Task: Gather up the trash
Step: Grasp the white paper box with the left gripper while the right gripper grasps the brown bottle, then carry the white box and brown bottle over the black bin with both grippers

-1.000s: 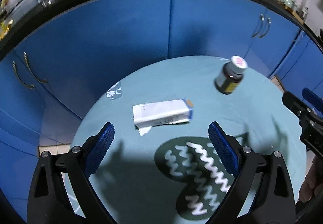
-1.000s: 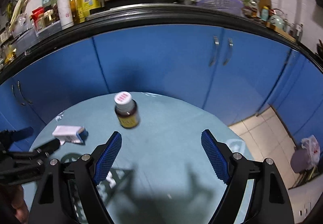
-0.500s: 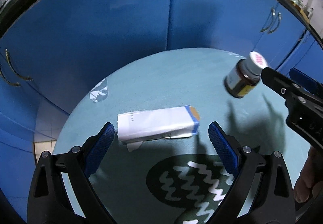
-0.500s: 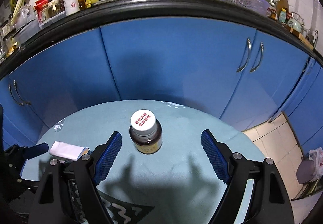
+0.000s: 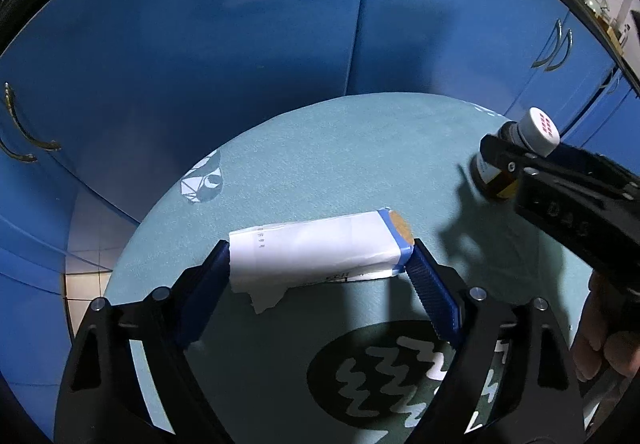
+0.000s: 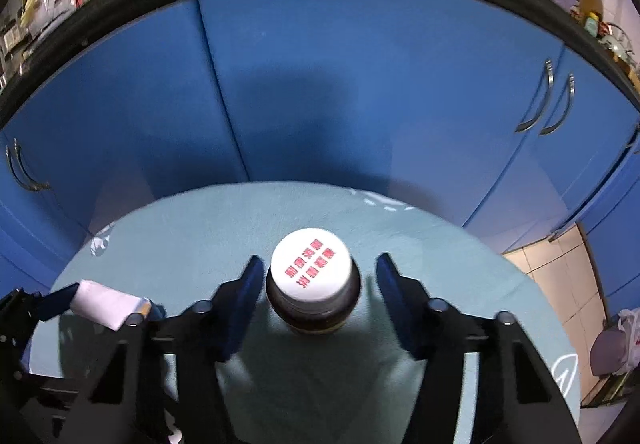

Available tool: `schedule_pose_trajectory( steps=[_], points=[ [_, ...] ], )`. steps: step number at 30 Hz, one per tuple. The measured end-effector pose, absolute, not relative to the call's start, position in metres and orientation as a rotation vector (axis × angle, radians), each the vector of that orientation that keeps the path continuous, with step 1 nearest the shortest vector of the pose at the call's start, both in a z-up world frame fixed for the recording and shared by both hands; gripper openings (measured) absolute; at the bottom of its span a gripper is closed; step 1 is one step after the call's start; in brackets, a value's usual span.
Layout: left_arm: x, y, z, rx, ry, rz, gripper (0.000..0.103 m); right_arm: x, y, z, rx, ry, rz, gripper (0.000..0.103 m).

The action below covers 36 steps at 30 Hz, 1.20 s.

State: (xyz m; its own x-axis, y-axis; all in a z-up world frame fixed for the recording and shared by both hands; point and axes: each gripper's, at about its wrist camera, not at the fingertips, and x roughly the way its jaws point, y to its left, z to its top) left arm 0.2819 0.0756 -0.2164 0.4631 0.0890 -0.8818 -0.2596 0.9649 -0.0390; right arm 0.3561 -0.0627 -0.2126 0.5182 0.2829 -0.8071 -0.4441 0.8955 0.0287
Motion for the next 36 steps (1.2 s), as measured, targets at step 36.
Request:
schedule_pose_trajectory(
  steps=[36],
  points=[
    [0.176, -0.056, -0.093, -0.023, 0.877, -0.069, 0.085, 0.164, -0.237, -0.089, -0.124, 0.779, 0.141, 0.043]
  ],
)
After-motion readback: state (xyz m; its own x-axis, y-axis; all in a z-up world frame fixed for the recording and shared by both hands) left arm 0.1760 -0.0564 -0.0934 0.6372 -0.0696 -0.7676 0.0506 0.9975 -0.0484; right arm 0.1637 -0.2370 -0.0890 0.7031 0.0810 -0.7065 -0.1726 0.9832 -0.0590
